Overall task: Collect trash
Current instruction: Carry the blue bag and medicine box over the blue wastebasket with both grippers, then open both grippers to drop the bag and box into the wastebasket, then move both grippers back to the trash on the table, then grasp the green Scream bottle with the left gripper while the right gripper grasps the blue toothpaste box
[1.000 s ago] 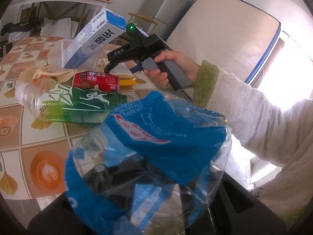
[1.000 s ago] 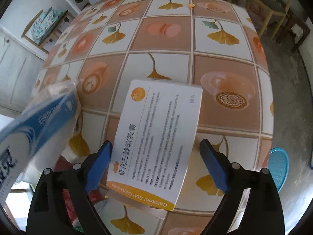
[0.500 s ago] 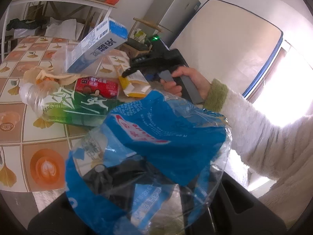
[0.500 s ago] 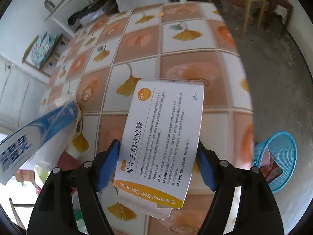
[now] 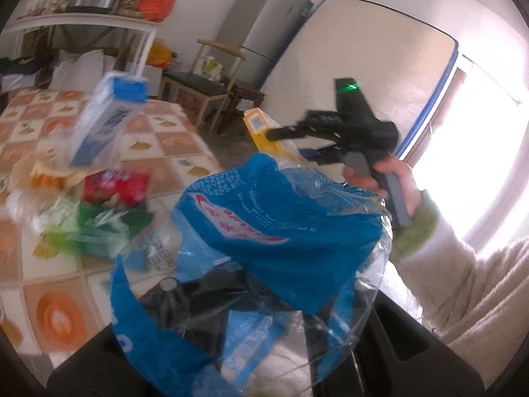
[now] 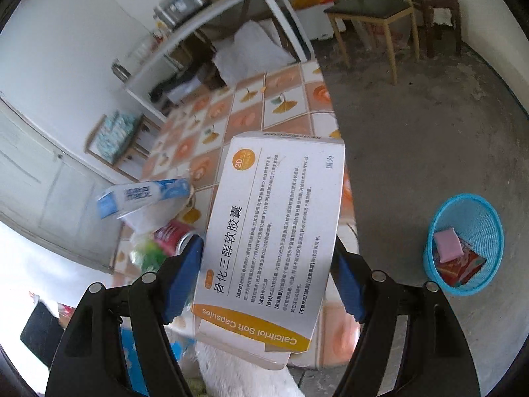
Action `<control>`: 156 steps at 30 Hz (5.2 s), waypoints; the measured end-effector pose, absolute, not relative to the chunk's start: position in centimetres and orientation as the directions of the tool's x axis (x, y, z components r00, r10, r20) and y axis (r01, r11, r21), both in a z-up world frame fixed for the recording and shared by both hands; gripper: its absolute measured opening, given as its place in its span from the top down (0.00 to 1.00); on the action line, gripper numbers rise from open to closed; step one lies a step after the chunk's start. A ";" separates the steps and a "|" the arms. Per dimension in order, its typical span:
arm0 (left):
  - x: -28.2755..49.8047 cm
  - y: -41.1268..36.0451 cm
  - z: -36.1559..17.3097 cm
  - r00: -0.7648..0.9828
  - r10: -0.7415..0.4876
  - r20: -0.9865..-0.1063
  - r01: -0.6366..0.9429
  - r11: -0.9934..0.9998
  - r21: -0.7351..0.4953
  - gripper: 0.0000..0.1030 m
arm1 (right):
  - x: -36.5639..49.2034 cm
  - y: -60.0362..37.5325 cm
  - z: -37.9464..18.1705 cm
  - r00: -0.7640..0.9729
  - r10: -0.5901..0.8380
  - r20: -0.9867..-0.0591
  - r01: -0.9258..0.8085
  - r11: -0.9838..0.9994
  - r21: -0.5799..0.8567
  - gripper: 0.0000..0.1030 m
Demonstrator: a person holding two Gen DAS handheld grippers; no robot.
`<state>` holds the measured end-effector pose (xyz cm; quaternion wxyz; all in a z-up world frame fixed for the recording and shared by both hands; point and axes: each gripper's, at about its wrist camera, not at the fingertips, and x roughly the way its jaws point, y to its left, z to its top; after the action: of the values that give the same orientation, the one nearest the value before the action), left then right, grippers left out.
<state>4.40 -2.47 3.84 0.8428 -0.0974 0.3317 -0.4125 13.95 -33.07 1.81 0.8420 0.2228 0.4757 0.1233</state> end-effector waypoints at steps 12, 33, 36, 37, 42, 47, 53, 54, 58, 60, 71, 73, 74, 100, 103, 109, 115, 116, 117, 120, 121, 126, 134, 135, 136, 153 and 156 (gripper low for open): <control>11.6 -16.9 5.5 0.155 -0.866 -0.476 0.710 0.432 -0.556 0.99 | 3.1 -45.1 0.9 0.646 0.311 -0.698 0.236 0.788 0.569 0.30; 26.3 -48.0 -12.9 -0.194 -0.655 -0.730 0.486 0.582 -0.652 0.99 | -3.1 -59.4 -16.8 0.662 0.163 -0.731 0.625 0.418 0.659 0.30; 26.7 -50.1 -15.1 -0.195 -0.639 -0.744 0.473 0.603 -0.642 0.99 | -4.4 -60.5 -18.6 0.665 0.155 -0.730 0.642 0.380 0.666 0.30; 26.9 -51.1 -15.8 -0.184 -0.629 -0.756 0.480 0.613 -0.627 0.99 | -4.5 -60.8 -19.1 0.664 0.153 -0.731 0.648 0.370 0.666 0.30; 27.3 -54.3 -19.1 -0.143 -0.562 -0.815 0.507 0.666 -0.548 0.83 | -5.5 -61.6 -21.2 0.656 0.149 -0.740 0.670 0.336 0.662 0.30; 26.3 -54.9 -21.3 -0.127 -0.497 -0.858 0.503 0.713 -0.488 0.53 | -6.0 -61.6 -22.7 0.656 0.154 -0.739 0.676 0.315 0.666 0.30; 25.7 -54.8 -21.3 -0.135 -0.512 -0.848 0.504 0.701 -0.503 0.45 | -6.3 -61.8 -23.4 0.664 0.159 -0.731 0.672 0.302 0.676 0.30; 25.6 -54.7 -21.0 -0.137 -0.520 -0.843 0.502 0.697 -0.512 0.43 | -6.3 -61.9 -23.4 0.666 0.158 -0.729 0.671 0.300 0.678 0.30; 25.3 -54.0 -18.9 -0.172 -0.564 -0.808 0.494 0.660 -0.566 0.37 | -6.3 -62.0 -23.2 0.676 0.152 -0.721 0.663 0.301 0.686 0.30; 25.0 -53.1 -16.9 -0.178 -0.588 -0.789 0.498 0.637 -0.588 0.36 | -6.1 -62.0 -23.0 0.681 0.152 -0.717 0.657 0.305 0.689 0.30; 21.9 -43.0 -3.2 -0.042 -0.675 -0.737 0.604 0.570 -0.556 0.31 | 6.8 -61.9 -21.7 0.643 0.218 -0.734 0.586 0.477 0.655 0.23; 20.3 -39.8 -1.0 -0.002 -0.688 -0.726 0.647 0.553 -0.526 0.29 | 9.5 -62.1 -23.3 0.607 0.202 -0.769 0.612 0.499 0.614 0.17; 19.2 -37.8 0.0 0.026 -0.693 -0.720 0.663 0.551 -0.506 0.27 | 10.8 -62.3 -24.4 0.581 0.188 -0.792 0.630 0.511 0.584 0.17; 7.3 -0.3 3.4 0.358 -0.770 -0.528 0.584 0.626 -0.517 0.23 | 1.8 -47.2 -10.6 0.691 0.253 -0.678 0.333 0.720 0.608 0.17; 6.2 2.6 2.9 0.416 -0.742 -0.525 0.545 0.666 -0.509 0.23 | 3.6 -42.9 -7.1 0.700 0.325 -0.636 0.201 0.765 0.612 0.17; 5.3 6.7 0.9 0.508 -0.686 -0.521 0.436 0.726 -0.531 0.22 | 7.9 -32.7 -3.3 0.613 0.525 -0.591 -0.062 0.777 0.626 0.17; 6.6 9.1 -2.3 0.546 -0.643 -0.537 0.278 0.744 -0.608 0.23 | 11.9 -24.1 -4.7 0.477 0.677 -0.560 -0.161 0.694 0.702 0.17; 7.2 9.6 -3.0 0.542 -0.655 -0.527 0.248 0.724 -0.644 0.23 | 12.7 -22.9 -5.5 0.455 0.695 -0.557 -0.157 0.677 0.719 0.18; 7.8 10.1 -3.6 0.539 -0.665 -0.517 0.222 0.704 -0.674 0.25 | 13.4 -21.8 -6.4 0.438 0.698 -0.567 -0.142 0.677 0.722 0.22; 9.2 11.1 -5.0 0.534 -0.675 -0.509 0.165 0.674 -0.720 0.29 | 15.0 -20.1 -8.3 0.398 0.711 -0.580 -0.106 0.663 0.741 0.31; 9.4 11.4 -5.3 0.533 -0.677 -0.507 0.154 0.667 -0.729 0.29 | 15.6 -19.6 -9.1 0.385 0.719 -0.579 -0.090 0.654 0.751 0.34; 10.7 12.8 -6.7 0.528 -0.694 -0.489 0.113 0.629 -0.770 0.30 | 16.3 -17.0 -10.6 0.272 0.800 -0.535 -0.119 0.579 0.807 0.42; 11.7 15.0 -8.0 0.545 -0.681 -0.490 0.031 0.600 -0.799 0.27 | 13.3 -11.2 -9.5 0.066 0.857 -0.511 -0.249 0.510 0.823 0.43; 11.9 15.2 -8.1 0.546 -0.667 -0.507 0.018 0.614 -0.789 0.27 | 12.9 -10.5 -9.6 0.046 0.865 -0.500 -0.253 0.495 0.832 0.44; 12.2 15.4 -8.1 0.546 -0.656 -0.521 0.007 0.625 -0.780 0.27 | 12.5 -9.5 -9.7 0.019 0.871 -0.491 -0.258 0.479 0.839 0.44; 13.7 15.6 -7.9 0.482 -0.548 -0.683 -0.042 0.765 -0.643 0.36 | 9.4 -9.3 4.3 0.036 0.818 -0.574 -0.648 0.456 0.610 0.34; 13.5 15.8 -7.9 0.477 -0.547 -0.688 -0.048 0.766 -0.642 0.42 | 13.9 -10.7 10.4 0.153 0.810 -0.565 -0.636 0.519 0.572 0.25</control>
<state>13.49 15.82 -7.95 0.8034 -0.3051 0.4872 -0.1553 13.91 -10.66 10.36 0.7527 0.0996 0.4391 0.4803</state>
